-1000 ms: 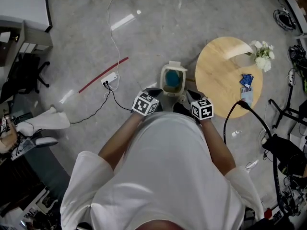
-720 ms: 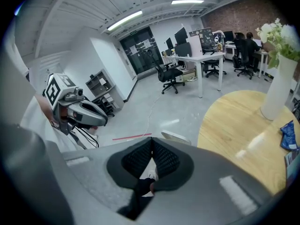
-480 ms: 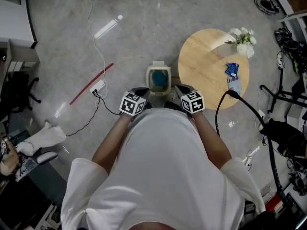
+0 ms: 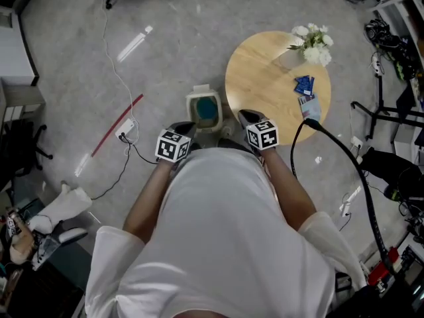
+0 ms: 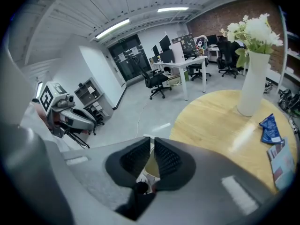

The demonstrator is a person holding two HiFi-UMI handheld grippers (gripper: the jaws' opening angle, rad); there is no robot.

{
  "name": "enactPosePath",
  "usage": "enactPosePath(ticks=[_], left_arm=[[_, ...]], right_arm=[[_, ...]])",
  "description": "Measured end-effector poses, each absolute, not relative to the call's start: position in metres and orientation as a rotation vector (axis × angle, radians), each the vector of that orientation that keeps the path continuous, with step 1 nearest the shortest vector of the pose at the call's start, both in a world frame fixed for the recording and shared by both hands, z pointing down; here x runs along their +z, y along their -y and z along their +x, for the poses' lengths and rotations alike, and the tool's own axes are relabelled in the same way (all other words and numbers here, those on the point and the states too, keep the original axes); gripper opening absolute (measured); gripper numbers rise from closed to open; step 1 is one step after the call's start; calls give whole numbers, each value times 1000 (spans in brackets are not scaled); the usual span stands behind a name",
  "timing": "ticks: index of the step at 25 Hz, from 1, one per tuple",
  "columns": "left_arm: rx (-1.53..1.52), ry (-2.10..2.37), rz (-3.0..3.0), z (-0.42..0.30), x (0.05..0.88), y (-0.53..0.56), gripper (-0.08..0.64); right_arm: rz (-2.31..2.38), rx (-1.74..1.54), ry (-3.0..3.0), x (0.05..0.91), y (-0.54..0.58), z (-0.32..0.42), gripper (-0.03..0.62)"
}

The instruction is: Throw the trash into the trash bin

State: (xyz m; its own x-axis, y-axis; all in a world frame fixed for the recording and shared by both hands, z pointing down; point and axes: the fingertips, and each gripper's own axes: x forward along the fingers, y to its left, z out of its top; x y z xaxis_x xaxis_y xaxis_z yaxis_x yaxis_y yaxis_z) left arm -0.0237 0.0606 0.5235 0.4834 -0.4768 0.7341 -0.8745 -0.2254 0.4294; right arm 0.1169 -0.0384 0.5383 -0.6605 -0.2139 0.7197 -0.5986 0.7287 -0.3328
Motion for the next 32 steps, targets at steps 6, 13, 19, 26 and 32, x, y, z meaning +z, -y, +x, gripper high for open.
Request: enactPosePath(ticks=[6,13,19,26,32], left_arm=[[583,1129,1846,-11,526,-53,5],[593,1140,1830,1,531,-41,5],[594,1147,1829,16,531,-30,5],[608,1152,1813,23,534,-24,5],[617,1163,1805,30,535,-18,6]], right_arm=[[676,732,2227,544,62,156,51],[798,765,2201,541,92,203,67],[877,790,2182,544,112,239,81],[927,778,2143,551,136,279,91],[952,743,2108,555,159,313,92]])
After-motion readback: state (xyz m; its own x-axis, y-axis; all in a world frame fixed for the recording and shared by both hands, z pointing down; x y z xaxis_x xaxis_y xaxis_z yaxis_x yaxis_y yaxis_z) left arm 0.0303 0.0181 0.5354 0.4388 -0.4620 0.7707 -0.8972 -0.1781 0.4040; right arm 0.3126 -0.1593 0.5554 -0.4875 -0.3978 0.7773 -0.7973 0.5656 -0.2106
